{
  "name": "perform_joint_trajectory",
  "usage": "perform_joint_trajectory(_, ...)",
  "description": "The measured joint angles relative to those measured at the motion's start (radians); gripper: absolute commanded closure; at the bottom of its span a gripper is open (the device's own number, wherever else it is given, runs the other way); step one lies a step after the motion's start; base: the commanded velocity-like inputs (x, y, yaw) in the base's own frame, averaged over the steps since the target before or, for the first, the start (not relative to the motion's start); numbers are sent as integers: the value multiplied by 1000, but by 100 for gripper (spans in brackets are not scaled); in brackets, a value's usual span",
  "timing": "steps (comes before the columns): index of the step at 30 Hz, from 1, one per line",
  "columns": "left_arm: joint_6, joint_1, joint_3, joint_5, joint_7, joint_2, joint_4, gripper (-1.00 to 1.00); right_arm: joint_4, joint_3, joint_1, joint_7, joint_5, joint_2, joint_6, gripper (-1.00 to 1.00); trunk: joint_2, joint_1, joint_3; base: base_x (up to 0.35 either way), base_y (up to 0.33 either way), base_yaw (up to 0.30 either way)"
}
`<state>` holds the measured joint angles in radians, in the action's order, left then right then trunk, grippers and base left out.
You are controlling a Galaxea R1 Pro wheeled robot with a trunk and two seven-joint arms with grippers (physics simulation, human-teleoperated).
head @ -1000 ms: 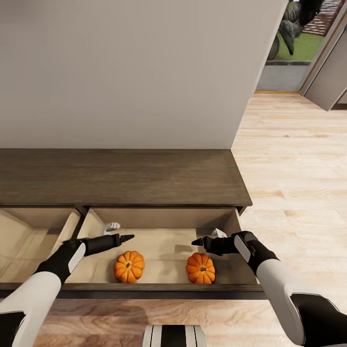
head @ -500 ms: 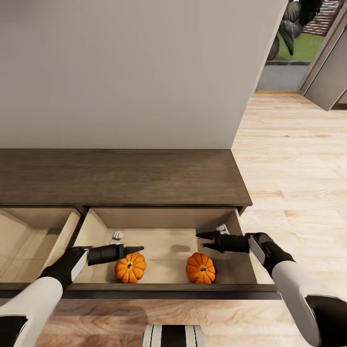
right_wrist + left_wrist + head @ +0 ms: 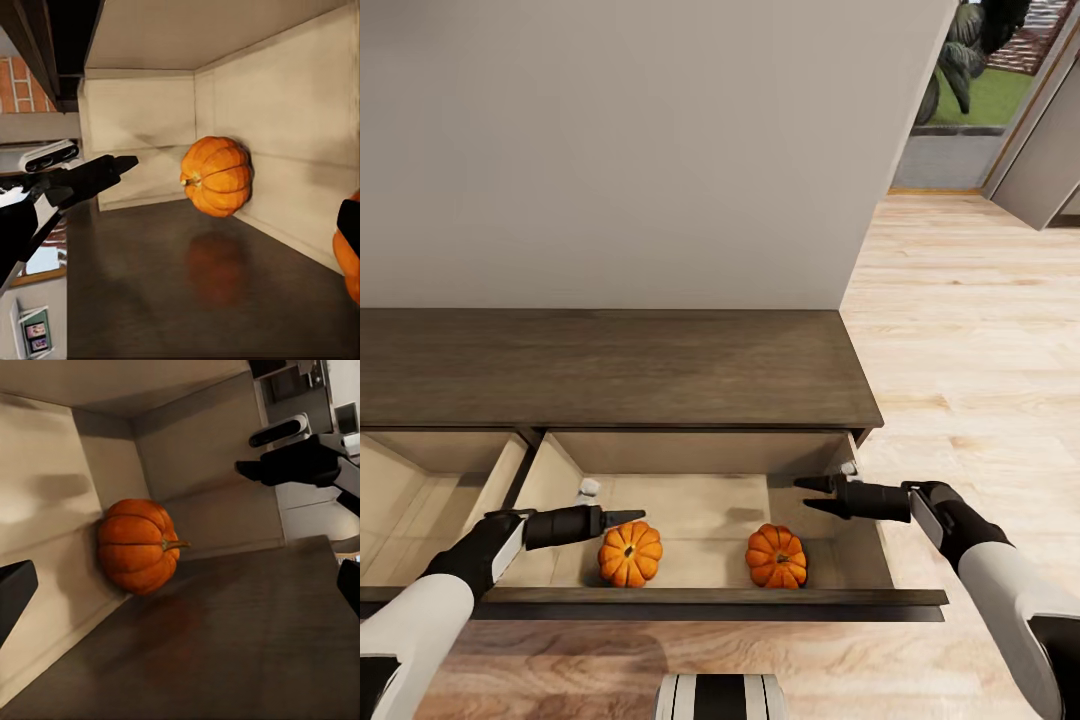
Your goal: Place each of the two pumpkins and all three candles from the living room inside a cabinet in the living room (use any cabinet), then make sure every cabinet is closed, and position the cauldron so it is next to a table in the living room.
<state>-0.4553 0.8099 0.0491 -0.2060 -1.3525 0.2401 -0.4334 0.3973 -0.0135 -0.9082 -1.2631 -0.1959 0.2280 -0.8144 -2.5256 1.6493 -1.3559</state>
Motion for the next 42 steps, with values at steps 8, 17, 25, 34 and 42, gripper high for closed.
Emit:
perform_joint_trajectory(8, 0, 0, 1, -1, 0, -12, -1, -100, 2, 1, 0, -4, -9, 15, -7, -100, 1, -2, 15, 0, 0, 0)
perform_joint_trajectory(17, -170, -1, 3, 2, 0, -7, -83, -100, 2, 0, 0, -4, -2, 15, 0, -100, 3, -6, 50, 0, 0, 0)
perform_joint_trajectory(25, -181, -1, 3, 2, 0, -5, -97, -100, 2, 0, 0, -4, -2, 14, -1, -100, 5, -10, 81, 0, 0, 0)
perform_joint_trajectory(34, -181, -1, 3, 2, 0, -6, -95, -100, 3, 0, 0, -4, -2, 14, 0, -100, 7, -14, 116, 0, 0, 0)
perform_joint_trajectory(42, -181, -1, 3, 3, 0, -5, -95, -100, 3, 0, 0, -4, -2, 13, 0, -100, 9, -17, 147, -227, 66, 0)
